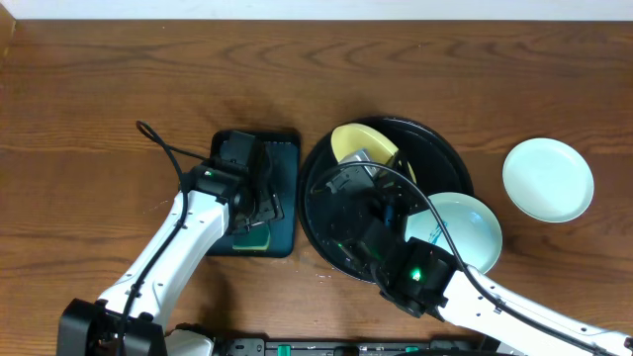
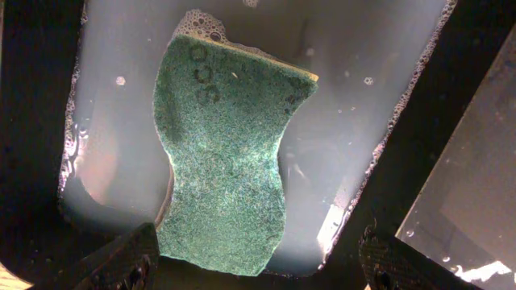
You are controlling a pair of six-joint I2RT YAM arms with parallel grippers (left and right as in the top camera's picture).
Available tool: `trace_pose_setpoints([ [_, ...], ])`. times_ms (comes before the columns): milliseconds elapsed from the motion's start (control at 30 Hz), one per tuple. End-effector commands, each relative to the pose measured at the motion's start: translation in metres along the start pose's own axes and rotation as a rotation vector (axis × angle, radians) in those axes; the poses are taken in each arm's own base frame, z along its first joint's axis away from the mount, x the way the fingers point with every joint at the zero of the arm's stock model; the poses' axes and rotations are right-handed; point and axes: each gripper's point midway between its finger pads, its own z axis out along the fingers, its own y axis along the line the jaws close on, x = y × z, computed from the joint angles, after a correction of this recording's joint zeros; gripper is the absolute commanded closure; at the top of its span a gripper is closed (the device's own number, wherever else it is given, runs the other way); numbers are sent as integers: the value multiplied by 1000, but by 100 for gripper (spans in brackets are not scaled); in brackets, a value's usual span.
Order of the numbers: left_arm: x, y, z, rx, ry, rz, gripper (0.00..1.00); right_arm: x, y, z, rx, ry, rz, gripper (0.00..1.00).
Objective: Clean dirty plates on tray and stack at the side
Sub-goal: 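Tilt the yellow plate up off the tray with the right gripper, then carry the yellow plate right and set it on the pale blue plate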
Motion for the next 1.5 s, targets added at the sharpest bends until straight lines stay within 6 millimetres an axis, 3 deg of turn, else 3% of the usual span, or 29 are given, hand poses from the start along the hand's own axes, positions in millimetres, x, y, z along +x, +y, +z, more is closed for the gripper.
trace_pose_setpoints([
  [0,0,3,1,-8,2,15,19,-11,-13,-6,31,-19,32,99],
  [400,0,3,1,-8,2,15,20,-13,-3,1,-43,-34,59,99],
  [533,0,3,1,-8,2,15,19,8,-10,16,-23,41,173,99],
  [633,0,3,1,-8,2,16,19,40,-13,33,-21,153,291,99],
  [667,0,3,1,-8,2,15,20,49,-7,39,-72,185,328,99],
  [700,0,3,1,-8,2,16,19,59,23,43,-281,242,395,99],
  [733,0,3,1,-8,2,16,19,61,39,42,-403,268,428,99],
  [800,0,3,1,-8,2,16,19,67,52,40,-552,319,511,99],
  [1000,0,3,1,-8,2,16,19,81,18,53,-679,384,822,99],
  [1100,0,3,1,-8,2,16,19,105,-9,67,-668,427,948,99],
  [1300,0,3,1,-8,2,16,19,198,-62,92,-434,636,1191,99],
  [1467,0,3,1,-8,2,15,19,272,-90,100,-201,796,1361,99],
])
